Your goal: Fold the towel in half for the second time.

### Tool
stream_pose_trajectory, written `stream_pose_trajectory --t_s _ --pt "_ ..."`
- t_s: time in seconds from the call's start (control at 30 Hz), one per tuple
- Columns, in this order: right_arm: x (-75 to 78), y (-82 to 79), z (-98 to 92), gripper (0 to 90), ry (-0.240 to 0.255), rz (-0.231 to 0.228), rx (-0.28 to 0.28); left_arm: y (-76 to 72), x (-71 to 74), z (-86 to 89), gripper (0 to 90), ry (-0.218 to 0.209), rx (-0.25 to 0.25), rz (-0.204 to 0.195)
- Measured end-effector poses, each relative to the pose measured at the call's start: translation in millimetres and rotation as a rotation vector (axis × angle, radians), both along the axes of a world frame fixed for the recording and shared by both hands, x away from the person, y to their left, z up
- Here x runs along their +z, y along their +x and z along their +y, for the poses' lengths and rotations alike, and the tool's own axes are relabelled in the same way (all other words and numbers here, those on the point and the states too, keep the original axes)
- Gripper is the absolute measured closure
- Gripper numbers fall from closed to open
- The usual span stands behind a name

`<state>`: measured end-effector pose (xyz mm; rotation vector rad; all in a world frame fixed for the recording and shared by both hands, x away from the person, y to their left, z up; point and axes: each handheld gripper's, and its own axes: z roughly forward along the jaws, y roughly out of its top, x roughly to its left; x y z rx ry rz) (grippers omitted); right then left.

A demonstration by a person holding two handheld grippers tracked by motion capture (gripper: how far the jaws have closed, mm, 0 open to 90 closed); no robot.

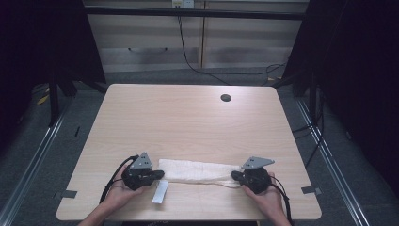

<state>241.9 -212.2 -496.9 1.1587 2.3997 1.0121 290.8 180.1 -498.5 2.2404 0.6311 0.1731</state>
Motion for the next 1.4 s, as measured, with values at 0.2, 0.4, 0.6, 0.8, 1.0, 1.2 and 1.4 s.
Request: stream_pose_trajectory --t_s 0.2,0.4,0.6,0.8,1.0,1.2,1.4 --pt "-2.1 22.9 3.6 88.0 -0.004 -0.019 -0.015 14.2 -1.1 -0.3 87.0 0.002 0.044 -0.003" --pt "-3.3 44.0 6.2 88.0 -0.015 -0.036 -0.032 26.1 -2.4 -4.0 87.0 0.000 0.086 -0.017" --pt "-5.7 64.4 15.8 88.0 -0.038 -0.072 -0.065 41.4 -2.7 -3.4 87.0 0.007 0.137 -0.023" --pt "-4.8 62.3 15.6 78.8 -0.007 -0.096 -0.078 41.0 -4.5 0.4 85.4 -0.031 0.151 -0.002" --pt "1.3 56.6 11.7 71.8 0.096 -0.069 -0.049 39.4 -3.9 3.2 75.4 -0.057 0.151 0.018" --pt "19.9 43.6 5.6 67.4 0.155 -0.085 -0.003 35.9 2.9 5.5 64.2 -0.076 0.150 0.006" --pt "37.2 35.0 -12.9 63.1 0.220 -0.116 -0.041 32.2 16.6 18.4 45.5 -0.092 0.199 -0.001"
